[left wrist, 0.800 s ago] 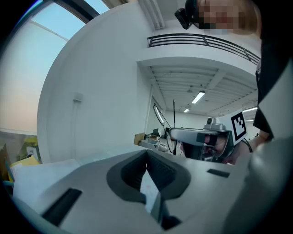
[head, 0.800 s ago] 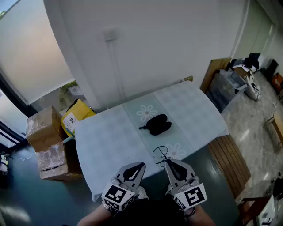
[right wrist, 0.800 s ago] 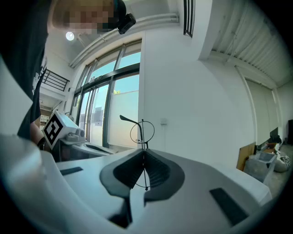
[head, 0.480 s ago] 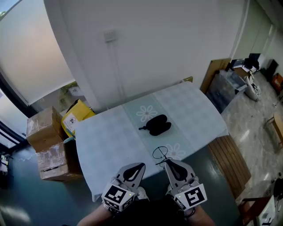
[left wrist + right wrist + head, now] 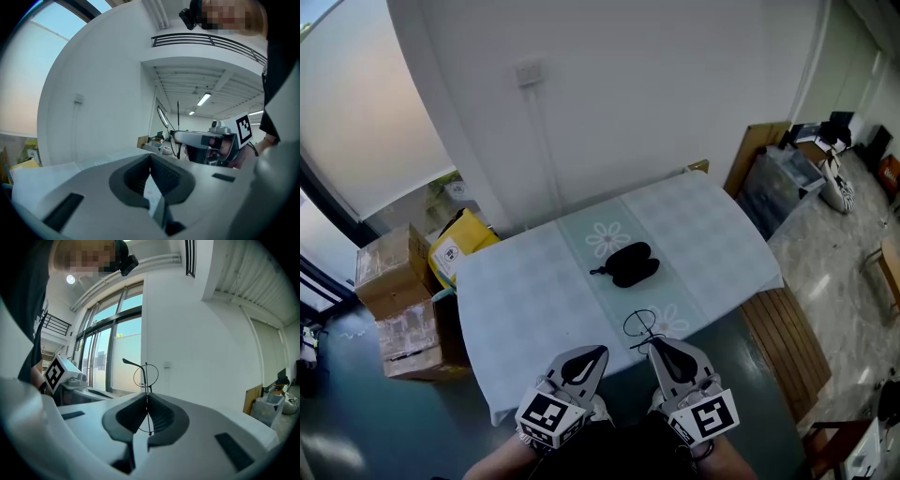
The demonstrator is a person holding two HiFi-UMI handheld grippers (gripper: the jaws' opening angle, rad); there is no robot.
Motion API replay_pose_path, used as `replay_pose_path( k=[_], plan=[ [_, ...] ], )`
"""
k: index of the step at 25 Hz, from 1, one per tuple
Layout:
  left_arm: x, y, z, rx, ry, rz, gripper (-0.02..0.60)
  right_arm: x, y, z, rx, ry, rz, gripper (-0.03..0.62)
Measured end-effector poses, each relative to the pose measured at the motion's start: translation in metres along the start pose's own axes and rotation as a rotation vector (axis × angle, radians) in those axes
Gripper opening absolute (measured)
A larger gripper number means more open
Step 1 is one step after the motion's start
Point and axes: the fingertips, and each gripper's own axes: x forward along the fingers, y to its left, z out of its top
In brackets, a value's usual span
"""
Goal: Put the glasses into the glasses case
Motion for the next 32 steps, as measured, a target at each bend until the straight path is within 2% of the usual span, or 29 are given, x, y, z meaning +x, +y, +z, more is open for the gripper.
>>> replay_pose_path(
  k=[9,24,32],
  plan=[
    [0.03,-0.014,0.005,-0.013,0.005,0.038,0.026,-0.003,-0.035,0.005,0.01,-0.009,0.045,0.031],
    [0.103,-0.048,-0.004,-0.055,0.02,0.128,0.026,-0.015,-0.114,-0.009,0.005,-0.002,0.147,0.031],
    [0.134,-0.067,0.0,-0.049,0.017,0.172,0.026,-0.022,-0.149,-0.015,0.008,-0.004,0.204,0.031]
  ],
)
